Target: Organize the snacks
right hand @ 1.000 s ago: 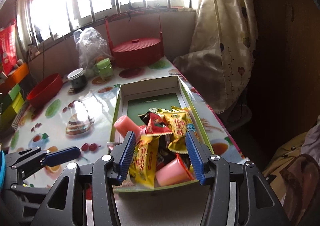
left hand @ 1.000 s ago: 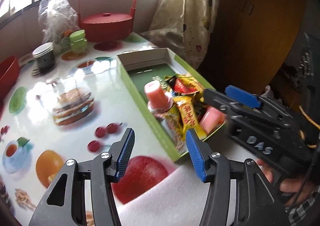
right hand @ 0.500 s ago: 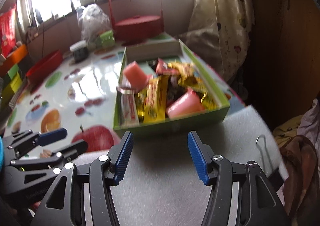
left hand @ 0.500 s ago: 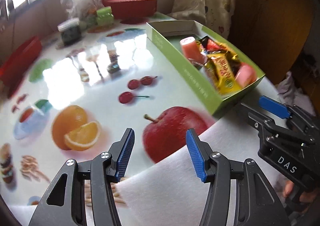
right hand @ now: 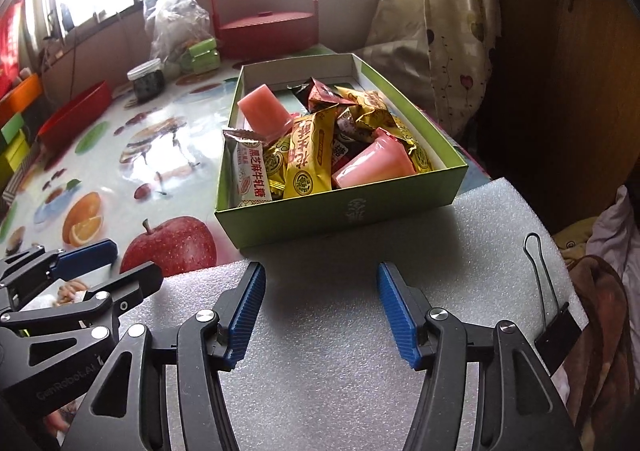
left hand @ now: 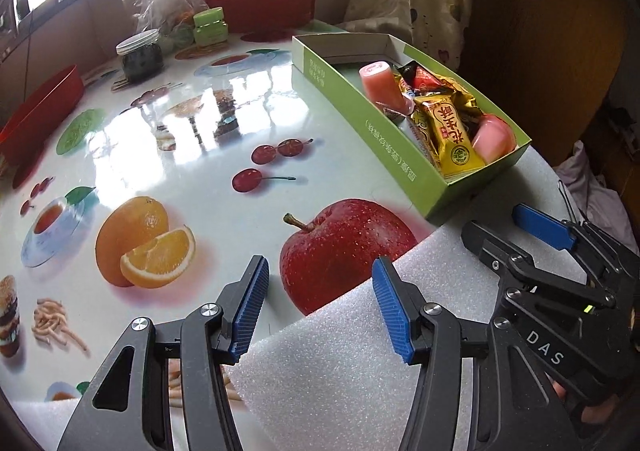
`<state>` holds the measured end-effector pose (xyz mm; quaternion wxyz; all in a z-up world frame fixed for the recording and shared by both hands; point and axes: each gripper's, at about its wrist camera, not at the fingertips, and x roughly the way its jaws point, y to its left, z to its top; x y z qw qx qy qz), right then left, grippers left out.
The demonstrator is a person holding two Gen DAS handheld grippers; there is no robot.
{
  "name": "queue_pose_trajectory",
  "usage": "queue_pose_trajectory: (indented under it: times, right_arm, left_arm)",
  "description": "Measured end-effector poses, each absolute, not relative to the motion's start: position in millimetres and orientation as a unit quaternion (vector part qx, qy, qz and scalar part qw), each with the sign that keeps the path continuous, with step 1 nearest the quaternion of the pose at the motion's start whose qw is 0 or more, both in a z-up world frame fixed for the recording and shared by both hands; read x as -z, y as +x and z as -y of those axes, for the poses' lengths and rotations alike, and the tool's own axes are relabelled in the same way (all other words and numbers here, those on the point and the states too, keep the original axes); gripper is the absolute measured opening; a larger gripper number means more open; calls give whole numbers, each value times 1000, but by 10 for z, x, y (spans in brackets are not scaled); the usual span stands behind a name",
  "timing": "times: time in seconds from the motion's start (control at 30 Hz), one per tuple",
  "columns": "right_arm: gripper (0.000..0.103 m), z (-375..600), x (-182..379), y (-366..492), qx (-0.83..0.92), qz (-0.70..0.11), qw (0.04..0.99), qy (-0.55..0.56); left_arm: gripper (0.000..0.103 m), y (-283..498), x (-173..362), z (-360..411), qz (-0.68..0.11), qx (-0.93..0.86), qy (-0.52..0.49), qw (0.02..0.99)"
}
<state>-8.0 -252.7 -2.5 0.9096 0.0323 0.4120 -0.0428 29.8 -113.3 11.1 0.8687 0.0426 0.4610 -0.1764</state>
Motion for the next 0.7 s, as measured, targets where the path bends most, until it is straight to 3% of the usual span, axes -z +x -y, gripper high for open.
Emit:
queue_pose_trajectory:
  times: [0.7]
  right_arm:
    - [59,2528,28,-97,48,-408,911,34]
  left_arm:
    - [55,273,-113,1124,-457,173,36,872]
